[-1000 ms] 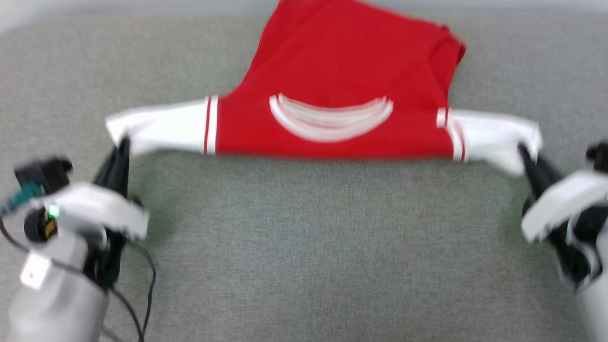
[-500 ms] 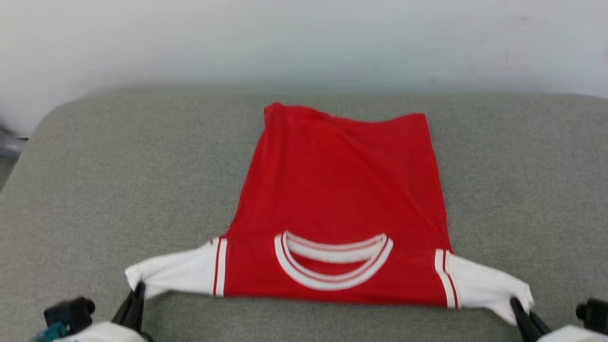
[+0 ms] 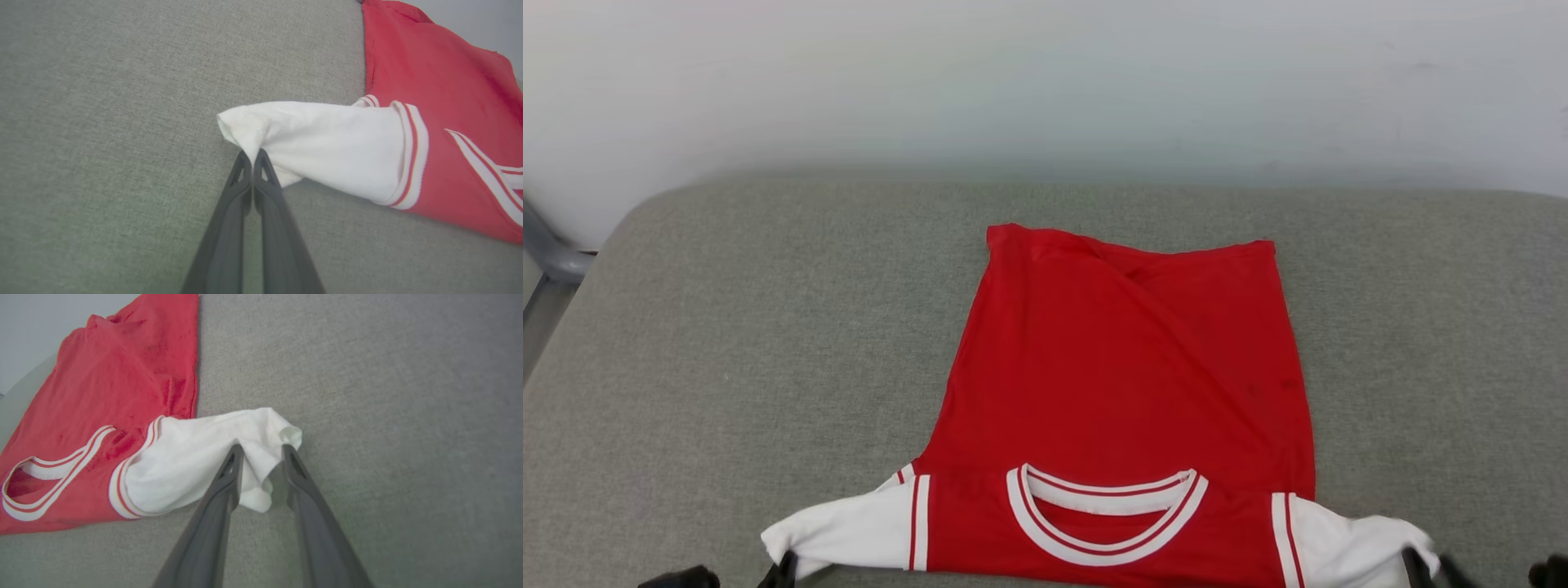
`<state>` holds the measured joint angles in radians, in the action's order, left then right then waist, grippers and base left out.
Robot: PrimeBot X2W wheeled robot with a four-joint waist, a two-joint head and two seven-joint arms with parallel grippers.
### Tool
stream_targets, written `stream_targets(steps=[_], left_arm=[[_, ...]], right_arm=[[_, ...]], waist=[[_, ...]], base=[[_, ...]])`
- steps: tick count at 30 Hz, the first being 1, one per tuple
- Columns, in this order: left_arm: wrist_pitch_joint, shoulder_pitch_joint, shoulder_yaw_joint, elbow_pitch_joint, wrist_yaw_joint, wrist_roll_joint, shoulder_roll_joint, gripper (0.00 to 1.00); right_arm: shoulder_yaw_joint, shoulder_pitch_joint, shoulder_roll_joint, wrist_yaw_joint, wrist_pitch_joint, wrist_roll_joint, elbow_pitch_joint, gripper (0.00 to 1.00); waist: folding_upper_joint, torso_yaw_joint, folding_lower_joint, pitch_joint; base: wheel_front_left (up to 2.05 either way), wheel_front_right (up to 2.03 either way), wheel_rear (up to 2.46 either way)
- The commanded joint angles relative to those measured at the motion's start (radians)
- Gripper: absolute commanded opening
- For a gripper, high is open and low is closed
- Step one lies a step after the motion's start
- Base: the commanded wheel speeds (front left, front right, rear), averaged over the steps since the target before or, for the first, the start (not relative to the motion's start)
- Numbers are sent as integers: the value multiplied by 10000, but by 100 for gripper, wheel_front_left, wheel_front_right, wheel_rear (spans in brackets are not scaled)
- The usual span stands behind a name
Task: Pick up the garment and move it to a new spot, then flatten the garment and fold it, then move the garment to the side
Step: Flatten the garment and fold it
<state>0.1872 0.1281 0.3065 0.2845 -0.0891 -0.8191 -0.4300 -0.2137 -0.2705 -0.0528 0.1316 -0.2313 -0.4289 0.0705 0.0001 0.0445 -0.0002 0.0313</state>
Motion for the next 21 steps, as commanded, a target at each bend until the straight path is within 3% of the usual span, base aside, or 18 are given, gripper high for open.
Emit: stream_targets(steps=[1,7,10,14,21], left_arm=[[-66,-219,57,-140,-168,126,10,0],[22,-645,200,-741,-427,435,147,0],[136,-958,217,-1200,-496,614,165,0],[303,-1622,346,-1810,-302,845,317,0],[516,-2709,665,-2166,20,1165,854,0]], right_arm=[[-54,513,18,-13,178,126,-169,100],[-546,2257,-343,-13,597,800,183,100],[-722,3617,-700,-12,256,885,798,100],[-988,5470,-1358,-13,-618,797,1991,100],[-557,8299,-2649,-14,-2726,926,3636,100]], waist=[[-1,76,2,116],[-1,336,2,549],[-1,556,2,1032],[-1,1154,2,1911],[-1,2123,2,3222]], base=[[0,0,0],[0,0,0],[0,0,0],[0,0,0],[0,0,0]])
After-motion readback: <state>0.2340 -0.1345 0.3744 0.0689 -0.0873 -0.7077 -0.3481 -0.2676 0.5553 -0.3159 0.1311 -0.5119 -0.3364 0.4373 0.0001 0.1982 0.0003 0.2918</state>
